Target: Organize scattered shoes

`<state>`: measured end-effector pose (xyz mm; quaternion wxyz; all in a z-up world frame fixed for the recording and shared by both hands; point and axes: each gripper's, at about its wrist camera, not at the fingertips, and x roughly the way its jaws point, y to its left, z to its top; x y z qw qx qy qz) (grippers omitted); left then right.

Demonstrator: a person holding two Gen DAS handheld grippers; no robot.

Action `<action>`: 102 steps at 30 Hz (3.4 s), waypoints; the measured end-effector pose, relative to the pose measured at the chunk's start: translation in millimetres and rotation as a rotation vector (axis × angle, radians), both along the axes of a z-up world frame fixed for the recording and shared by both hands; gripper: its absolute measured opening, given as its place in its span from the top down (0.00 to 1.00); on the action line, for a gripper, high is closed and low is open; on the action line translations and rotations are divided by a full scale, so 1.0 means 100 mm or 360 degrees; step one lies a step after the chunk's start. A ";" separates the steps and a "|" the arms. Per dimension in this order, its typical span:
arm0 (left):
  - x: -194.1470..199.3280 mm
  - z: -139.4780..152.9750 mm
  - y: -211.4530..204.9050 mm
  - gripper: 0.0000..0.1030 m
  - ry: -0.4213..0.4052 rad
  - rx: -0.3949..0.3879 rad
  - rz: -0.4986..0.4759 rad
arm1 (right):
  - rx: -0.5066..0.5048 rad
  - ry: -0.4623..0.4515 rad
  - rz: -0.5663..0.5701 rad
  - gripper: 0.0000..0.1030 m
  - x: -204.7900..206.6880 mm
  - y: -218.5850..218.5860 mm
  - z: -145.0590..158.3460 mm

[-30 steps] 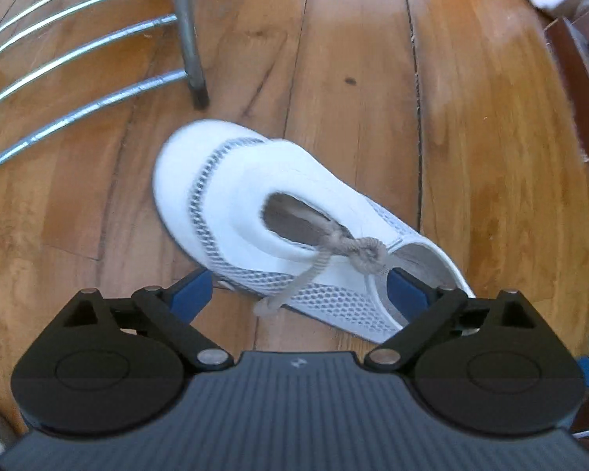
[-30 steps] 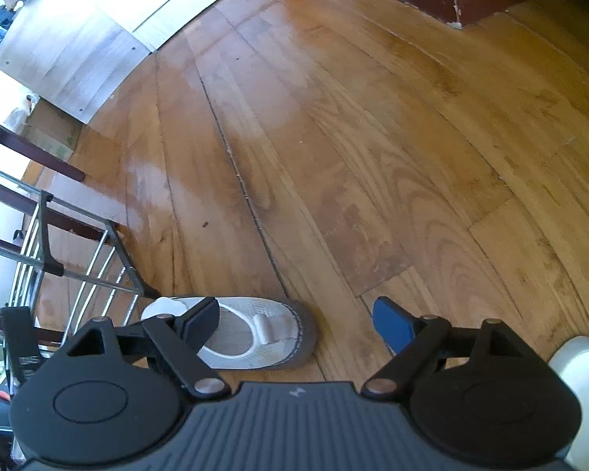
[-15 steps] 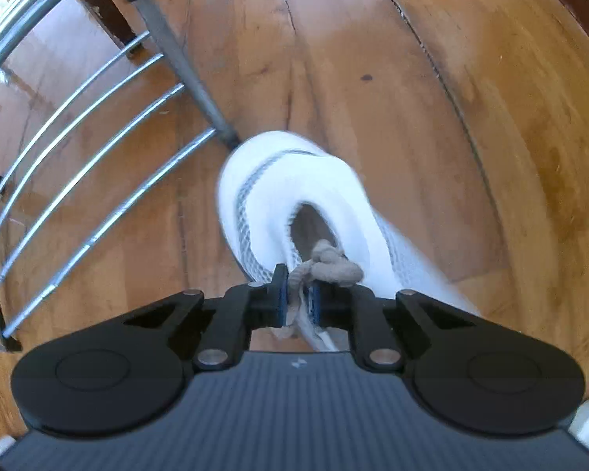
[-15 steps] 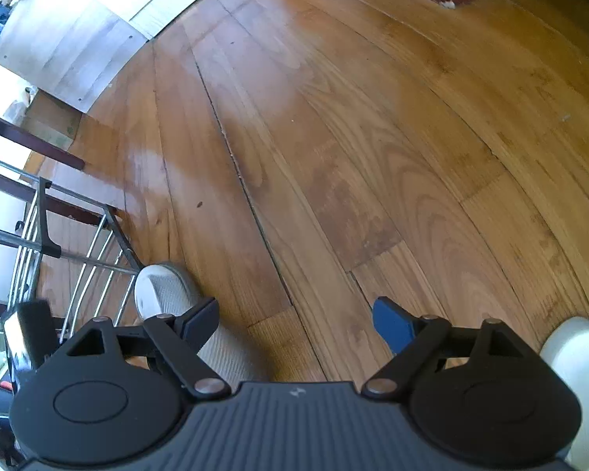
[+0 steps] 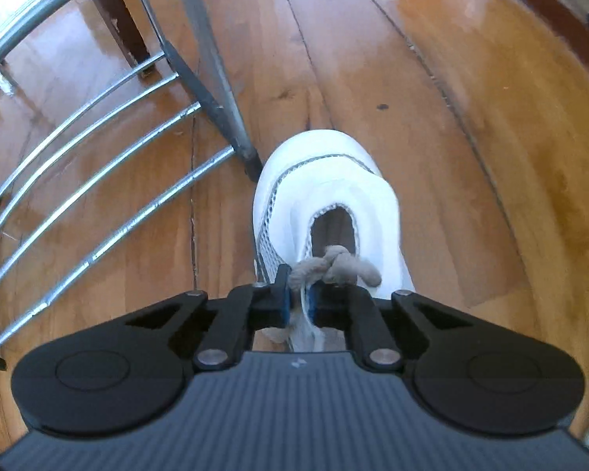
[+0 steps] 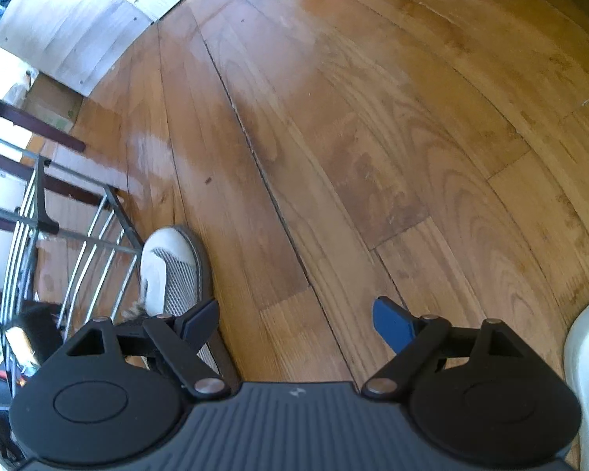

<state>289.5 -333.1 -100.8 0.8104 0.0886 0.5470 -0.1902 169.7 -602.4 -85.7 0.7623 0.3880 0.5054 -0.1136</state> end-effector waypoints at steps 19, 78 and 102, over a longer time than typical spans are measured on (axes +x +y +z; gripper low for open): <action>-0.09 -0.12 0.21 0.93 0.0113 -0.0091 -0.0078 | 0.0034 0.0014 0.0217 0.16 0.09 0.38 -0.04; -2.54 0.82 3.59 0.36 0.0391 -0.0332 0.0673 | 0.0007 -0.0331 0.1944 0.46 -0.84 3.91 0.64; -3.11 0.64 4.34 0.18 0.0366 -0.0285 0.0867 | -0.1235 -0.0627 0.2876 0.30 -1.51 5.14 -0.18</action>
